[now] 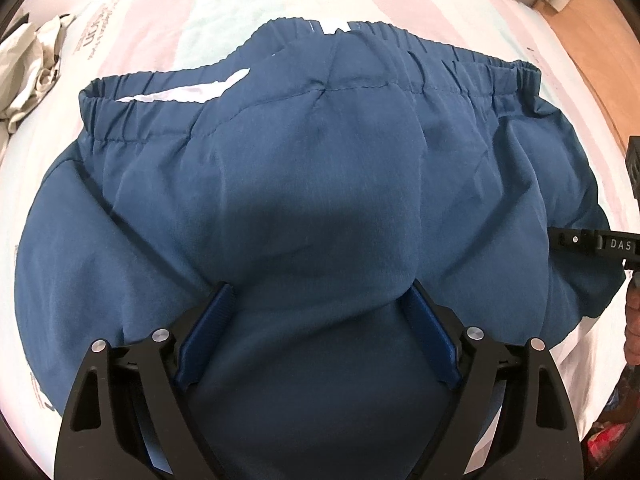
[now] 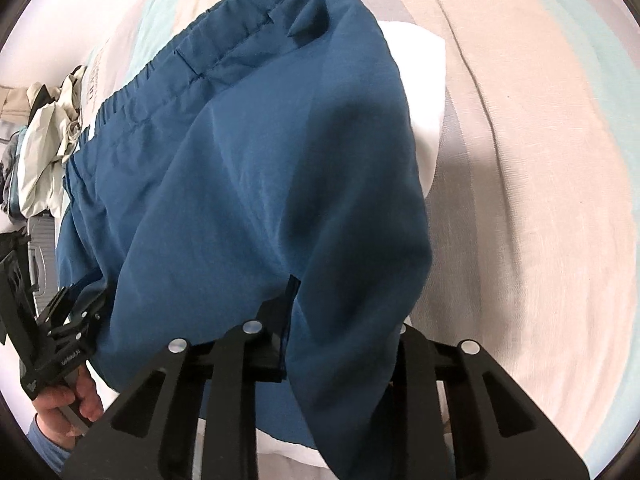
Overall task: Fold large clothes
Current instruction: 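Roll the bundle side over with the right gripper, exposing the white lining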
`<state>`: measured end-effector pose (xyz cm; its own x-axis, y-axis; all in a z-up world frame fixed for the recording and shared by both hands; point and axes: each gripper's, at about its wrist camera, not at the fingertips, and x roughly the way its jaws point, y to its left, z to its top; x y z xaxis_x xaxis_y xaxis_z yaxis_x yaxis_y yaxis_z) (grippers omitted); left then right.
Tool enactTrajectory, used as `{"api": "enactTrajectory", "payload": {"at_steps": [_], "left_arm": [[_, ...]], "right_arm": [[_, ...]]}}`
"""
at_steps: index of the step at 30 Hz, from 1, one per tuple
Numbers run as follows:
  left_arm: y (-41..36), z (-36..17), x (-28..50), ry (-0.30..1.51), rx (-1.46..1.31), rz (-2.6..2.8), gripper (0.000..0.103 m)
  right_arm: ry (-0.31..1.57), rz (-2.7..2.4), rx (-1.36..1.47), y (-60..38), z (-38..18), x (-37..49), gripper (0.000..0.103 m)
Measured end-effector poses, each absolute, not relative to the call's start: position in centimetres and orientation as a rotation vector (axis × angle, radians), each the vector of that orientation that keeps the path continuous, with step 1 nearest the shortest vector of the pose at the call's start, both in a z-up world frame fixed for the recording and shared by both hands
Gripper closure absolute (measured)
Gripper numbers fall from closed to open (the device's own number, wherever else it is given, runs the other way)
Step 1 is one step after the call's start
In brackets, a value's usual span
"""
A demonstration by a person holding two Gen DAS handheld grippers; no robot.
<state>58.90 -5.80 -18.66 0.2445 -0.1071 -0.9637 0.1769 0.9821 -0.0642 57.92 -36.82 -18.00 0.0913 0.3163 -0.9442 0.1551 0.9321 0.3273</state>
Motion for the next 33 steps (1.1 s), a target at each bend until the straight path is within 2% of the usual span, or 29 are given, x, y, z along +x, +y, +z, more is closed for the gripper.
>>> {"api": "enactTrajectory", "payload": {"at_steps": [10, 20, 33], "left_arm": [[-3.8, -17.3, 59.0, 1.304, 0.031, -0.209, 0.019], [-1.5, -14.1, 58.9, 1.275, 0.013, -0.240, 0.018], [4.9, -9.8, 56.1, 1.201, -0.017, -0.278, 0.018]], "right_arm": [[1.487, -0.018, 0.390, -34.6, -13.9, 57.4, 0.094], [1.418, -0.141, 0.343, -30.1, -8.4, 56.8, 0.096], [1.380, -0.126, 0.310, -20.6, -4.6, 54.9, 0.097]]}}
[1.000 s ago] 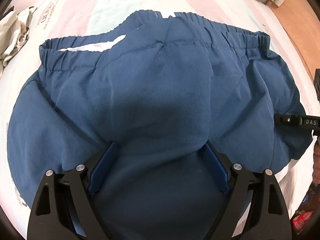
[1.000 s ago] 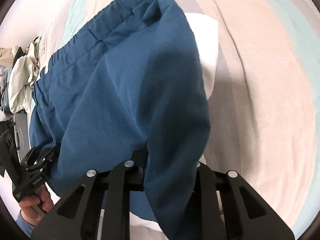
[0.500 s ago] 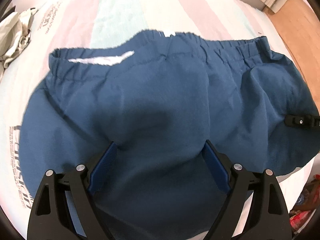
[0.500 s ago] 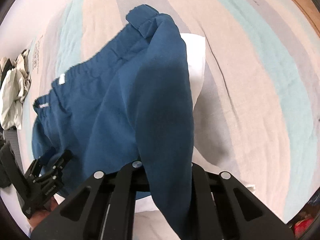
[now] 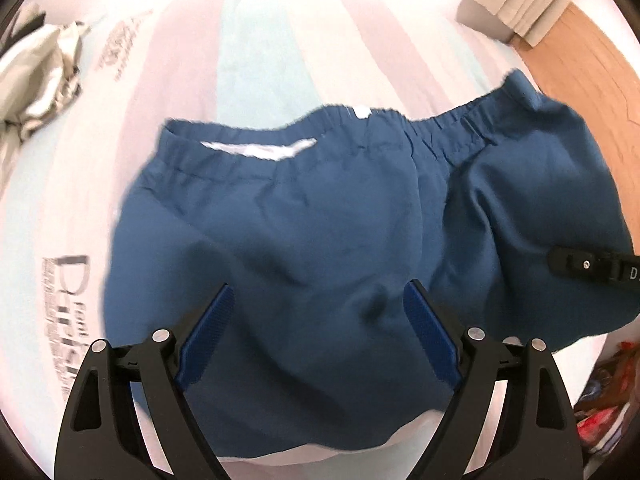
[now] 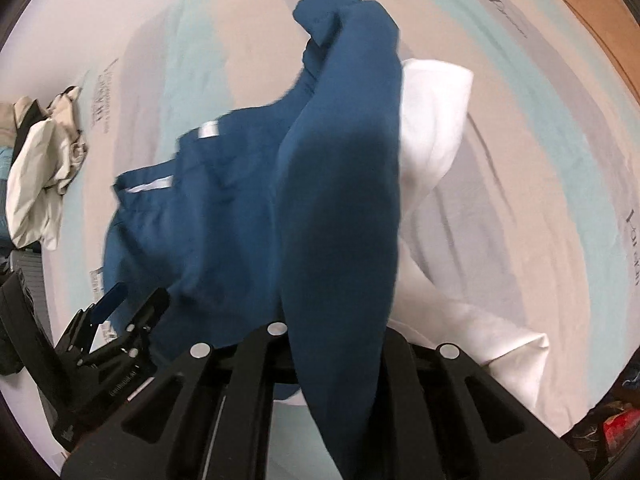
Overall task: Fold large clothes
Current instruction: 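Roll the bundle side over with the right gripper, exposing the white lining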
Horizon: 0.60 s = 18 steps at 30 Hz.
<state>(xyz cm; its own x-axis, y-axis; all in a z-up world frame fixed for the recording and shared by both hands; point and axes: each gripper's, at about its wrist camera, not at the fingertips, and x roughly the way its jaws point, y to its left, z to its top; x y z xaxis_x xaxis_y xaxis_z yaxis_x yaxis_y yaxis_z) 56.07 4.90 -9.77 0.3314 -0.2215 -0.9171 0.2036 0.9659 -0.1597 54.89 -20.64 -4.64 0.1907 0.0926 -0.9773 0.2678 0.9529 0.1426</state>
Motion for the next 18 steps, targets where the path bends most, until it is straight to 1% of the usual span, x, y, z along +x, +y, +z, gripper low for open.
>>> {"api": "enactTrajectory", "payload": {"at_steps": [9, 18], "left_arm": [[8.1, -7.7, 54.1, 1.197, -0.029, -0.235, 0.018], [11.9, -7.6, 53.6, 1.197, -0.035, -0.230, 0.018]], "right_arm": [[1.365, -0.092, 0.290, -16.1, -3.7, 54.8, 0.097], [1.354, -0.080, 0.258, -11.0, -3.5, 55.5, 0.098]]}}
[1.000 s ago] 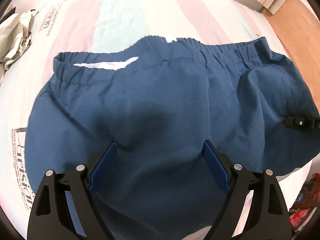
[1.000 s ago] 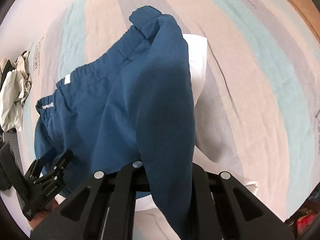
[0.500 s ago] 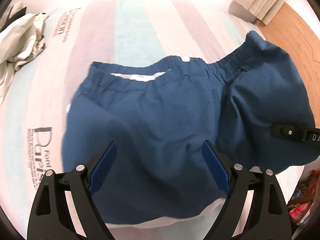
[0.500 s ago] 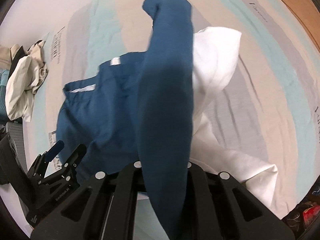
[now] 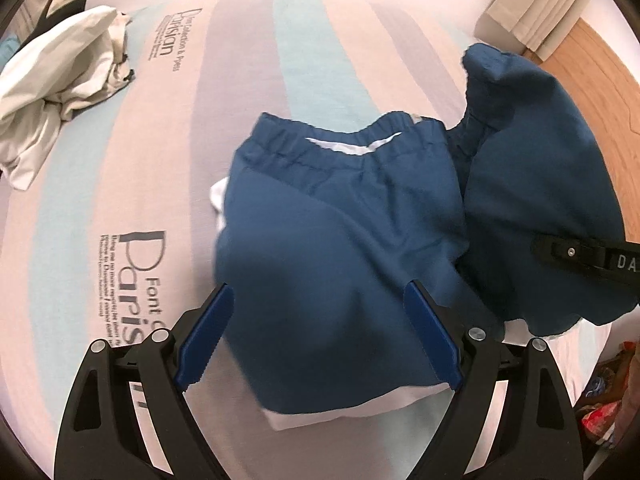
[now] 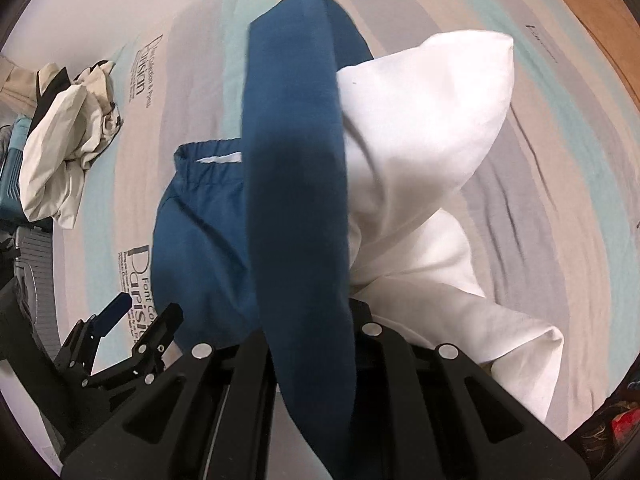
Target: Fold large clothes
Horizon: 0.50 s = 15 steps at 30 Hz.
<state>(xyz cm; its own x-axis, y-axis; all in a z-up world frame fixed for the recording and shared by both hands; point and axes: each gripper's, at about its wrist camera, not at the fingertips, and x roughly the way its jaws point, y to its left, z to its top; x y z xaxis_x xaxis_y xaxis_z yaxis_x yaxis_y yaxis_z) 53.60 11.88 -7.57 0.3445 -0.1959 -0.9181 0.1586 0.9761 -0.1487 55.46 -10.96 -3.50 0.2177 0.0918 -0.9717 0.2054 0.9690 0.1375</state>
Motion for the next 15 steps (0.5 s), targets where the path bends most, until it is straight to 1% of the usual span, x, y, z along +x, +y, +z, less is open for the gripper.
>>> {"api": "enactTrajectory", "payload": {"at_steps": [10, 15], "left_arm": [[17.5, -8.2, 54.0, 1.225, -0.058, -0.196, 0.018], [19.1, -8.3, 54.3, 1.237, -0.048, -0.186, 0.018]], "right_arm": [[1.358, -0.077, 0.182, -4.9, -4.6, 56.1, 0.098], [1.350, -0.078, 0.180, -2.8, -4.7, 55.8, 0.098]]}}
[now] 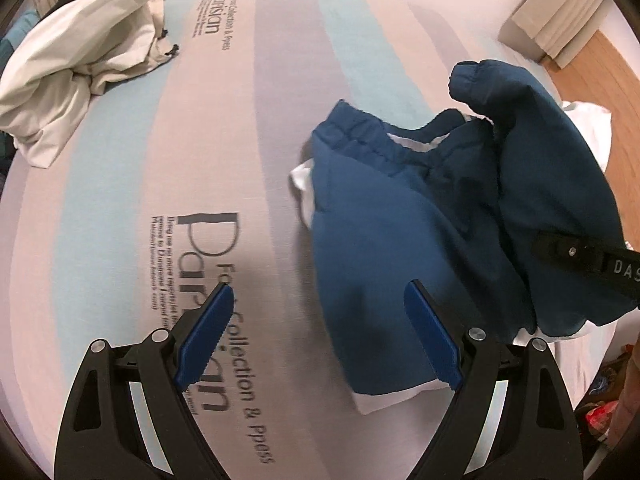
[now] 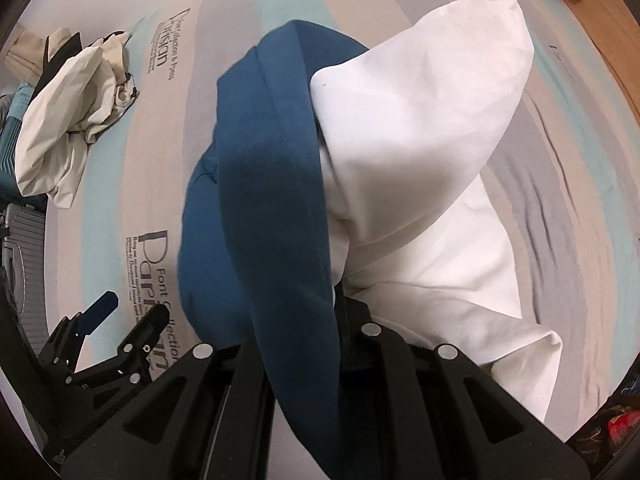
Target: Fold large clothes
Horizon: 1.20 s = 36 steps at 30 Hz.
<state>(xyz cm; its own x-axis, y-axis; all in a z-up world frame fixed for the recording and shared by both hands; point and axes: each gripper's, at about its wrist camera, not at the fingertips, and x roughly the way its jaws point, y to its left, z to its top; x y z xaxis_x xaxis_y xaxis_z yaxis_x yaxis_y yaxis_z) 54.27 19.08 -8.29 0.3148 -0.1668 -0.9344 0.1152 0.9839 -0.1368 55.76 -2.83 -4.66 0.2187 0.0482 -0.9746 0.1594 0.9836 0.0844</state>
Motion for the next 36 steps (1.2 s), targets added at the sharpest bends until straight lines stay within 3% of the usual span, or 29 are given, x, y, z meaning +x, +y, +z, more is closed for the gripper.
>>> {"api": "enactTrajectory", "payload": {"at_steps": [12, 36], "left_arm": [[24.2, -7.6, 53.2, 1.263, -0.079, -0.132, 0.017], [33.8, -12.0, 50.8, 1.316, -0.163, 0.006, 0.017]], "right_arm": [[1.358, -0.048, 0.018, 5.6, -6.2, 55.4, 0.098], [1.366, -0.044, -0.272, 15.1, -14.1, 55.3, 0.099]]}}
